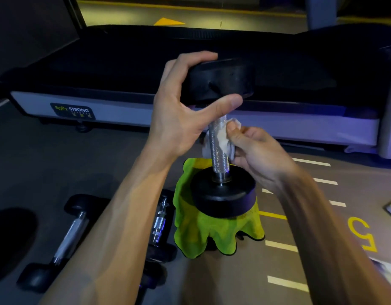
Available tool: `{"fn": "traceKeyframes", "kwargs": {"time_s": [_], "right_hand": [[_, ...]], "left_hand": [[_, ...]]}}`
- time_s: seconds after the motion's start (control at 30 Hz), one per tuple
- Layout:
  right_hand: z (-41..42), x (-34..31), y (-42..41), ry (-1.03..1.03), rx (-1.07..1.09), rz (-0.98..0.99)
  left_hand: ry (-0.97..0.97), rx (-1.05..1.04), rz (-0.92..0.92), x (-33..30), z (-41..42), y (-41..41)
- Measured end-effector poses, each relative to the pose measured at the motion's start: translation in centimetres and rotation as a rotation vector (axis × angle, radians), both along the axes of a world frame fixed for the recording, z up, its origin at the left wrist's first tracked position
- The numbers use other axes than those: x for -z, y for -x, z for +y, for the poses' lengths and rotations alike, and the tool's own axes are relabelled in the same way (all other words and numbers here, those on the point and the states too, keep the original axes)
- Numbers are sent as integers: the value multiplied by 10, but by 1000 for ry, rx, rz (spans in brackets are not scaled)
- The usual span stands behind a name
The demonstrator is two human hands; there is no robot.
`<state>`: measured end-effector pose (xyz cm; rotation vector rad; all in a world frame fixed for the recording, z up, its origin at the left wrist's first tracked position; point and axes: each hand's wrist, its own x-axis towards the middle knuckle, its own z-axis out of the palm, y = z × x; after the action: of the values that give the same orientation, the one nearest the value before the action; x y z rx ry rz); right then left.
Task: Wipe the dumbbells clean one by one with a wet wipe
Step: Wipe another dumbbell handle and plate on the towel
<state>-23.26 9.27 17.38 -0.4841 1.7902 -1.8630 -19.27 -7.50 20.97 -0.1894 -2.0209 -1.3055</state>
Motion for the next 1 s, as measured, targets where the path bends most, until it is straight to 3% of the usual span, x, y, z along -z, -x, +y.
{"fn": "traceKeyframes", "kwargs": {"time_s": [0.07, 0.1, 0.2, 0.27, 0.33, 0.43, 0.63, 0.73, 1.0], "right_hand": [[-6, 2, -5, 121, -12, -78], [-8, 2, -10, 78, -4, 2], [-8, -5, -34, -419, 123, 481], [-14, -7, -50, -790, 187, 646], [-21, -6, -58, -911, 230, 706], [-16, -9, -34, -545, 254, 592], [-9, 4, 0, 155, -42, -49], [-6, 11, 0, 175, -99, -97], [-5, 5, -2, -103, -135, 324]], "left_hand": [[-11, 9, 2, 1, -2, 1], [-15, 13, 2, 2, -3, 0], [-23, 24, 1, 2, -5, -1], [-19, 32, 1, 2, -3, -1], [-10, 29, 0, 0, -1, 0], [-12, 37, -4, -1, -2, 1], [-47, 55, -8, -1, -5, 3], [-42, 73, -15, -1, -5, 2], [-21, 117, -16, -1, -10, -4]]}}
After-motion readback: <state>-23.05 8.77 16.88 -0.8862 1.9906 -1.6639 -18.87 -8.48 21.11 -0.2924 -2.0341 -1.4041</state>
